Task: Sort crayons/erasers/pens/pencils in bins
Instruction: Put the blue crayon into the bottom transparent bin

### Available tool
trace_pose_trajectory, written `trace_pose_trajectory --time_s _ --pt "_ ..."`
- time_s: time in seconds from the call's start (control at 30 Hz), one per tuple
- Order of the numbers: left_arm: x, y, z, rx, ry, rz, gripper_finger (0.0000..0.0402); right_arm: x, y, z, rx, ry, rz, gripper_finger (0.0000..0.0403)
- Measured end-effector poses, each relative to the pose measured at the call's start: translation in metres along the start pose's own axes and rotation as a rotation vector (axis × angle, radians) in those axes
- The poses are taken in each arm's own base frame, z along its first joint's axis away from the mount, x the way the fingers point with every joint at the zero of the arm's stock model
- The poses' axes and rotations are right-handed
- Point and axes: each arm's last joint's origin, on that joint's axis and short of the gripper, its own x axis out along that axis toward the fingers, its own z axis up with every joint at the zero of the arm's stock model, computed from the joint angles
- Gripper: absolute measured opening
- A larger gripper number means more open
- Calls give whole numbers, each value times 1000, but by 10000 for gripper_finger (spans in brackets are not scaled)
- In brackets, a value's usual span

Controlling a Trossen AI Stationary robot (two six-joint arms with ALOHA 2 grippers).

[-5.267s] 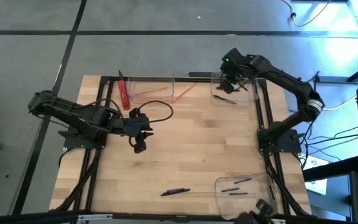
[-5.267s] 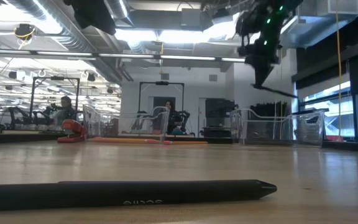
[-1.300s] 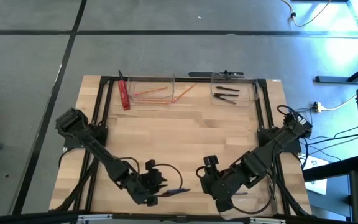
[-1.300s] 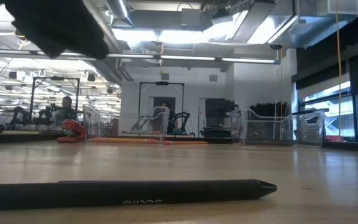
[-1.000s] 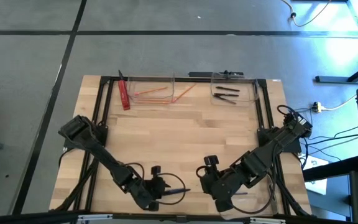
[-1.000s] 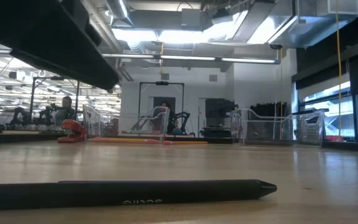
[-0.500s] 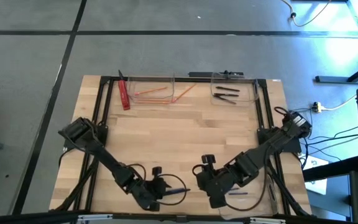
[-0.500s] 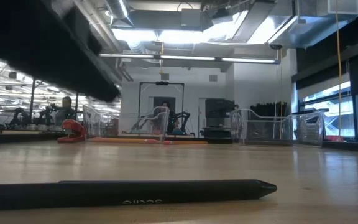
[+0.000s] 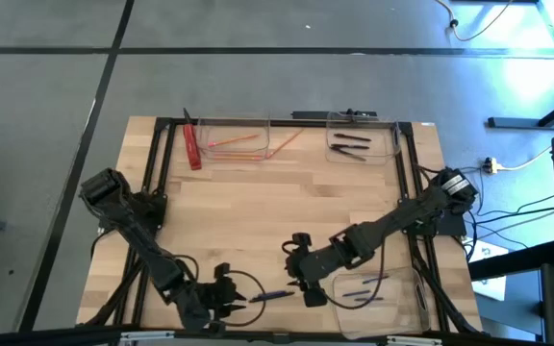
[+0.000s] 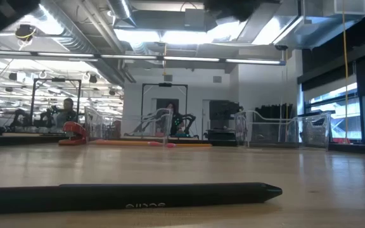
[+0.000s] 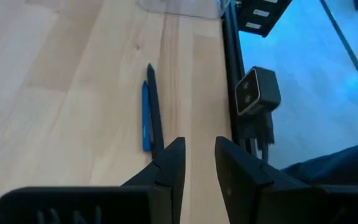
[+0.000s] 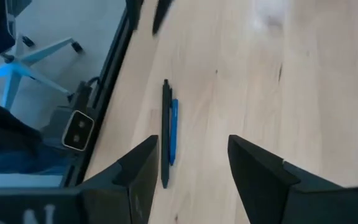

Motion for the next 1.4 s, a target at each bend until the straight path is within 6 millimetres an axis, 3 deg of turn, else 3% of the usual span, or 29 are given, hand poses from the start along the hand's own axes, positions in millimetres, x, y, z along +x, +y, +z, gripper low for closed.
trace_pose_trajectory --time_s 0.2,0.43,0.83,1.4 --pt "-24 3 5 -84 33 14 80 18 -10 -21 -3 -19 7 193" --pt "-33 9 15 -101 9 36 80 45 -19 -42 -70 -87 15 193" --pt "-28 20 24 -118 9 78 80 114 -23 -42 -156 20 80 193" --pt "-28 22 24 -109 21 92 80 135 -20 -44 -137 118 102 193"
